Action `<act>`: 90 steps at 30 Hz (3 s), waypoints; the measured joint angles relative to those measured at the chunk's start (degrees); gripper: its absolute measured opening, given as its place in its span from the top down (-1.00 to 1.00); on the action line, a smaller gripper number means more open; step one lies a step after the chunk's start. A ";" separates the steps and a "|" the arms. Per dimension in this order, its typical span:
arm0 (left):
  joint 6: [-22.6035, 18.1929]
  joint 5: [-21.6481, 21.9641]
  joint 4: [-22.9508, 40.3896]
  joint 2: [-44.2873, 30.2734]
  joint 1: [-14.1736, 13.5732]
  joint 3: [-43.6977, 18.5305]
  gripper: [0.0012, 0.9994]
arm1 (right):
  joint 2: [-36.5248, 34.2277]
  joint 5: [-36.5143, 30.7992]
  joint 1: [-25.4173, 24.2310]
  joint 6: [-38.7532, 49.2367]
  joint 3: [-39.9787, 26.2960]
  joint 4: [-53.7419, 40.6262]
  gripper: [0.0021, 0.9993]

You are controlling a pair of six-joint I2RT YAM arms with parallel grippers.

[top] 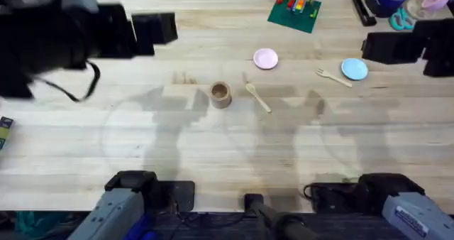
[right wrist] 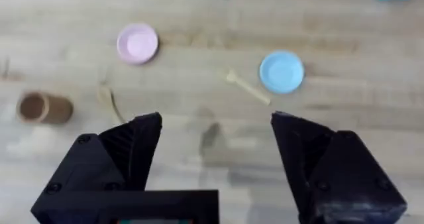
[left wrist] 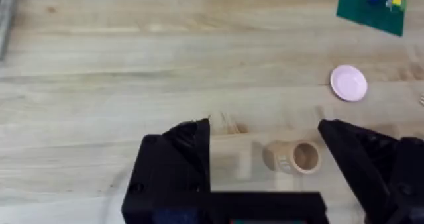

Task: Pick up a utensil and set it on the pink plate, then put the other utensil in the container.

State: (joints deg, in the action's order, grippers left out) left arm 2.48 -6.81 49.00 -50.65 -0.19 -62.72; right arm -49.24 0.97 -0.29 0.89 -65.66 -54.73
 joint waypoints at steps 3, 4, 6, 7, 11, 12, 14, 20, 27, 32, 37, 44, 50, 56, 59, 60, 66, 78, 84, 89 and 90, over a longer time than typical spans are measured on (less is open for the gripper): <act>0.11 -1.07 5.88 -5.15 0.00 -6.43 -0.99 | -4.09 0.77 0.00 0.02 -4.43 -5.86 -0.99; 0.13 -1.21 7.25 -6.39 0.00 -7.92 -0.99 | -5.34 0.94 0.00 0.02 -5.60 -7.30 -0.99; 0.13 -1.54 9.21 -8.77 0.00 -10.43 -0.99 | -7.37 1.26 0.00 0.02 -7.51 -9.47 -0.99; 0.13 -1.70 9.92 -9.75 0.00 -11.37 -0.99 | -8.05 1.41 0.00 0.02 -8.16 -10.09 -0.99; 0.13 -2.50 11.00 -11.97 0.00 -12.78 -0.99 | -9.28 1.69 0.00 0.02 -9.43 -10.92 -0.99; 0.13 -2.57 11.09 -12.11 0.00 -12.78 -0.99 | -9.28 1.74 0.00 0.02 -9.47 -10.94 -0.99; 0.13 -2.64 11.27 -12.30 0.00 -12.78 -0.99 | -9.26 1.84 0.00 0.02 -9.55 -10.82 -0.99; 0.13 -2.66 11.30 -12.29 0.00 -12.81 -0.99 | -9.28 1.84 0.00 0.02 -9.56 -11.60 -0.99; 0.13 -2.66 11.30 -12.29 0.00 -12.81 -0.99 | -9.73 1.86 0.00 4.45 -9.65 -13.45 -0.99; 0.13 -2.66 11.30 -12.29 0.00 -12.81 -0.99 | -13.65 1.85 0.02 9.46 -9.78 -13.47 -0.99; 0.13 -2.66 11.30 -12.29 0.00 -12.81 -0.99 | -18.35 1.84 0.00 15.34 -9.78 -12.69 -0.99; 0.13 -2.66 11.30 -12.29 0.00 -12.81 -0.99 | -24.32 1.84 0.00 20.36 -9.78 -6.43 -0.99; 0.13 -2.66 11.30 -12.29 0.00 -12.81 -0.99 | -30.36 1.77 0.00 23.63 -9.78 -1.31 -0.99; 0.13 -2.66 11.30 -12.29 0.00 -12.81 -0.99 | -35.13 0.21 0.00 34.31 -9.80 2.46 -0.99; 0.13 -2.66 11.30 -12.29 0.00 -12.81 -0.99 | -36.86 -0.53 0.00 39.03 -9.80 2.42 -0.99; 0.13 -2.66 11.30 -12.29 0.00 -12.81 -0.99 | -37.30 -0.74 0.00 40.03 -9.80 2.44 -0.99; 0.13 -2.66 11.30 -12.29 0.00 -12.81 -0.99 | -39.70 -1.23 0.00 44.34 -9.80 3.29 -0.99; 0.13 -2.66 11.32 -12.29 0.00 -12.81 -0.99 | -47.19 -1.92 0.00 47.49 -9.83 2.90 -0.99; 0.13 -2.66 11.32 -12.30 0.00 -12.82 -0.99 | -50.64 -2.25 0.00 48.29 -9.83 2.47 -0.99; 0.13 -2.66 11.32 -12.29 0.00 -12.83 -0.99 | -50.87 -1.32 -0.17 51.13 -9.83 2.87 -0.99; 0.13 -2.66 11.32 -12.29 0.00 -12.81 -0.99 | -51.00 -1.14 -0.29 51.59 -9.83 2.91 -0.99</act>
State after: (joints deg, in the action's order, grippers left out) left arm 2.61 -9.47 60.31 -62.94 -0.19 -75.53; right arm -100.24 -0.16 -0.58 52.48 -75.48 -51.82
